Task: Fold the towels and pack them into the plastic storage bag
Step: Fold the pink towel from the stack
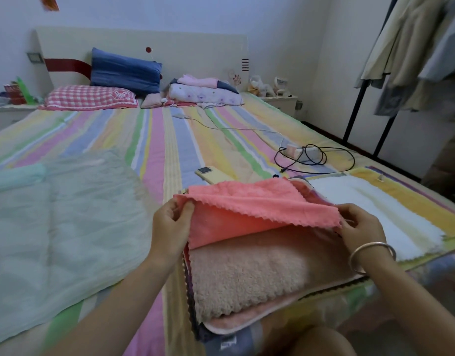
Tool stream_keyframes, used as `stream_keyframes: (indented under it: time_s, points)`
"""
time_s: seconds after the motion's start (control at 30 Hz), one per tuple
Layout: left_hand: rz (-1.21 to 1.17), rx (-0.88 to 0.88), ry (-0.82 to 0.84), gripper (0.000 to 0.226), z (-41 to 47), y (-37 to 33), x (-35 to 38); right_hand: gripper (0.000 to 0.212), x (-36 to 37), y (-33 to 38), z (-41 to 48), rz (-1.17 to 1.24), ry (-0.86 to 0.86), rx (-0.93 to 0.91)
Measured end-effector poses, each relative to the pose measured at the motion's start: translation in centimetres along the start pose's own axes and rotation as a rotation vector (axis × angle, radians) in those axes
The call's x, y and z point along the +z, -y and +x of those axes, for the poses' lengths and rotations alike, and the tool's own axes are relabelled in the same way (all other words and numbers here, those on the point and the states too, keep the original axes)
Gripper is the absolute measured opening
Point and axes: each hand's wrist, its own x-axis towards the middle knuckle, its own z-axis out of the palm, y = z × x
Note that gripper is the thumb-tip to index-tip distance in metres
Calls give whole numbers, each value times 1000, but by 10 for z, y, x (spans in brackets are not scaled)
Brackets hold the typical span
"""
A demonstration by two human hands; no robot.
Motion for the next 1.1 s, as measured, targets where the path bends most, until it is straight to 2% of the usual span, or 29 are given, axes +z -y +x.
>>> stream_keyframes:
  time_s: [0.2, 0.27, 0.33, 0.43, 0.5, 0.57, 0.63, 0.67, 0.77, 0.9, 0.97, 1.1]
  points:
    - [65, 125, -35, 29, 5, -12, -6, 27, -1, 16, 0, 427, 4, 9]
    - [120, 189, -29, 33, 1, -15, -12, 29, -5, 24, -2, 443, -71, -26]
    - [199, 248, -20, 37, -5, -14, -19, 29, -11, 28, -7, 364, -117, -94]
    - [393, 269, 11, 37, -17, -5, -30, 26, -17, 25, -20, 207, -63, -88]
    - [537, 224, 85, 48, -20, 11, -35, 25, -15, 15, -25, -39, 85, -24]
    - [613, 159, 145, 65, -18, 27, -39, 24, -13, 7, -30, -253, 312, 72]
    - [621, 120, 155, 65, -18, 36, -39, 40, -12, -1, -34, -342, 456, 86]
    - [619, 114, 149, 60, -17, 38, -39, 44, -12, -2, -34, -348, 474, 81]
    - [613, 110, 121, 52, -12, 38, -36, 32, -12, -1, -30, -289, 387, 41]
    - [593, 144, 83, 52, 4, 29, -29, 27, -9, 10, -10, -213, 211, 30]
    - [604, 151, 79, 43, 13, 24, -23, 20, -3, 13, 5, -213, 195, 50]
    - [724, 138, 86, 38, 32, 31, -12, 24, 14, 8, 30, -386, 238, 84]
